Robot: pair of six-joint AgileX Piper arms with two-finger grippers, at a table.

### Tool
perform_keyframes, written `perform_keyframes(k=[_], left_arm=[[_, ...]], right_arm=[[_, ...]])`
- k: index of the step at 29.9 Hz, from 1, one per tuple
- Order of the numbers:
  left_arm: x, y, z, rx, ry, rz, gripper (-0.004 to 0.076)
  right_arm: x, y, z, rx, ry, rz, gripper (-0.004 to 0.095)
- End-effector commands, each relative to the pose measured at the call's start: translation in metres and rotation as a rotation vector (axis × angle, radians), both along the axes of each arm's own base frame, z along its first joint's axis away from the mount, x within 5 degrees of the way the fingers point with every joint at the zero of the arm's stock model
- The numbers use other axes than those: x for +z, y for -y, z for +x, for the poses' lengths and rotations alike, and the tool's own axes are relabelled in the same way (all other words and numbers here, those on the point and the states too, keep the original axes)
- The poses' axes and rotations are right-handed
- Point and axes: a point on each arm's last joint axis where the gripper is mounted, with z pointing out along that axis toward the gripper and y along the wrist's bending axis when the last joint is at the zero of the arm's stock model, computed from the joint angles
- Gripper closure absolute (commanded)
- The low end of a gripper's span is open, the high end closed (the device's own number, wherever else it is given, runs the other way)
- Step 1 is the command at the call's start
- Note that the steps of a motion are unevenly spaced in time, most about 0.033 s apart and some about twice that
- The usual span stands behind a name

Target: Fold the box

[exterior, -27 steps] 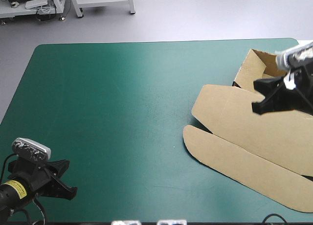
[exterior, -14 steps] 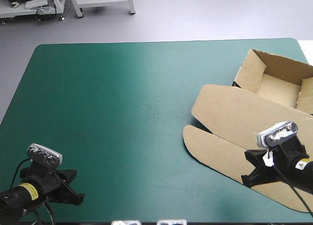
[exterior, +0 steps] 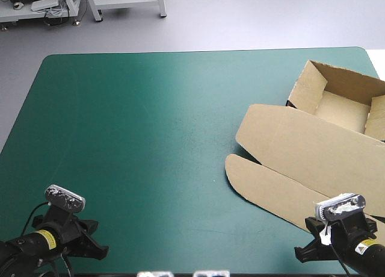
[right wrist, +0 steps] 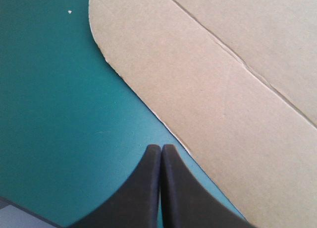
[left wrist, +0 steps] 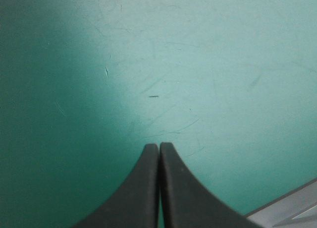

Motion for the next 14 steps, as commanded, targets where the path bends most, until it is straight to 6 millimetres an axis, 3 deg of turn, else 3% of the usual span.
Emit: perform_keyframes(k=[1, 14], left_arm=[[0.009, 0.003, 0.004, 0.002, 0.045, -0.038, 0.0733], [0.008, 0.003, 0.003, 0.000, 0.032, -0.040, 0.0733]], right_arm=[[0.008, -0.002, 0.002, 0.033, 0.068, 0.009, 0.0925], [-0.005, -0.001, 0.003, 0.133, 0.045, -0.074, 0.0926]])
